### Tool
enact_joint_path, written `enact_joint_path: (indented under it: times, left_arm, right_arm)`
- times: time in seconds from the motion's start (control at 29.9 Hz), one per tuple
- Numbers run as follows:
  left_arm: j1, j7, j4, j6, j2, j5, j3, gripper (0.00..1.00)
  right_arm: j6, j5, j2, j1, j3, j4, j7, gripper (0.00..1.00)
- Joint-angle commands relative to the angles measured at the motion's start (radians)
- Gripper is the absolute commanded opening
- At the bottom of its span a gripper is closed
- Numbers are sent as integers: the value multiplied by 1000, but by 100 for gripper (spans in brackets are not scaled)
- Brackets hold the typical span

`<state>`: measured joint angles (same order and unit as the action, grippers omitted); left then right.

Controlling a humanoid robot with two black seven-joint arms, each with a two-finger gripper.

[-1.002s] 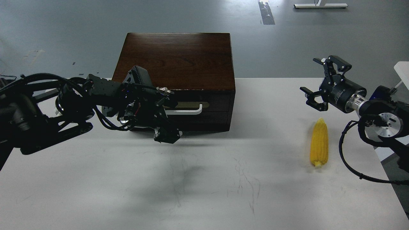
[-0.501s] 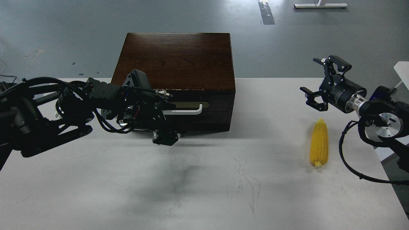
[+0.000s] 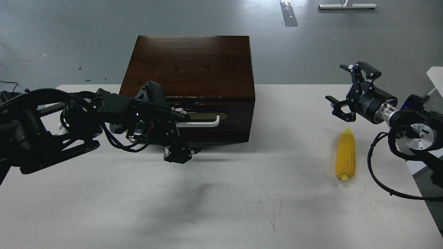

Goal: Put corn in drawer with both arms
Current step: 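Hook the left gripper onto the white drawer handle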

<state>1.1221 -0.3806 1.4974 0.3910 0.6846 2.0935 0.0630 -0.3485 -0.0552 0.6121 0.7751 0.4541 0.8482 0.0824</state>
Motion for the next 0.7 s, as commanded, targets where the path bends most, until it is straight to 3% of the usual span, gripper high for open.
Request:
enact_joint_path:
  times: [0.0,0.4,0.67]
  left_arm:
    - [-2,-3,30,12,0,0,-5,98]
    - [-4,-3,38,14,4,2,-6,98]
    - [-5,-3,60,72,7,2,-6,98]
  right_arm:
    - [0,0,0,0,0,0,0,100]
    - [0,0,0,-8,5,2,0,100]
    - [0,0,8,-8,8,2,0,100]
